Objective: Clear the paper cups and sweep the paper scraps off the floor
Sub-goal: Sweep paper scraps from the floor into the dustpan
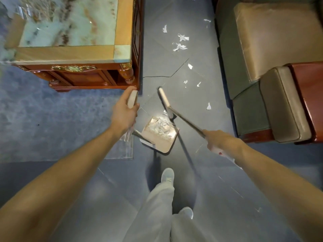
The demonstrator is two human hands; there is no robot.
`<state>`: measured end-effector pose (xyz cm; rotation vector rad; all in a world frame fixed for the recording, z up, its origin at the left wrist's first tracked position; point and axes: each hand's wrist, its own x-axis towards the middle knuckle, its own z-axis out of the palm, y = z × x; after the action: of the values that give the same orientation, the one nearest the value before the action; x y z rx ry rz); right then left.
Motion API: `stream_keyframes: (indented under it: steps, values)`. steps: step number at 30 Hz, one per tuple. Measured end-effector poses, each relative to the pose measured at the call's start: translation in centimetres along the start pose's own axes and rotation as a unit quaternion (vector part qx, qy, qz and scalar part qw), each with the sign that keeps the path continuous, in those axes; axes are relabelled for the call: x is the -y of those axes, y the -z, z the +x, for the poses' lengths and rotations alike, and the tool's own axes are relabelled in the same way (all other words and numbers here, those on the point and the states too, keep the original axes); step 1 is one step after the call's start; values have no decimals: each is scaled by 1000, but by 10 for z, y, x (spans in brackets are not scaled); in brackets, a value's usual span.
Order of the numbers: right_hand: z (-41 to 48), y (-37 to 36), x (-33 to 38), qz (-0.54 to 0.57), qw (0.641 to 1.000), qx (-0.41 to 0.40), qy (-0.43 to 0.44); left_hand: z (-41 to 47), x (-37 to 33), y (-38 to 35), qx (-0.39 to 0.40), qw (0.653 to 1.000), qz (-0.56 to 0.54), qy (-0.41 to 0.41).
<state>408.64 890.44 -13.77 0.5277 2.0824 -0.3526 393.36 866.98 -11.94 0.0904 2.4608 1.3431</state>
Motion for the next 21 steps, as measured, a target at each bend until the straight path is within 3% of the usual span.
stream_keyframes:
  steps: [8, 21]
  values:
    - [-47, 23, -11, -67, 992, 104, 21, 32, -6, -10, 37, 999, 6, 9]
    - [-88, 53, -81, 73, 996, 40, -42, 34, -44, -46, 54, 997, 18, -49]
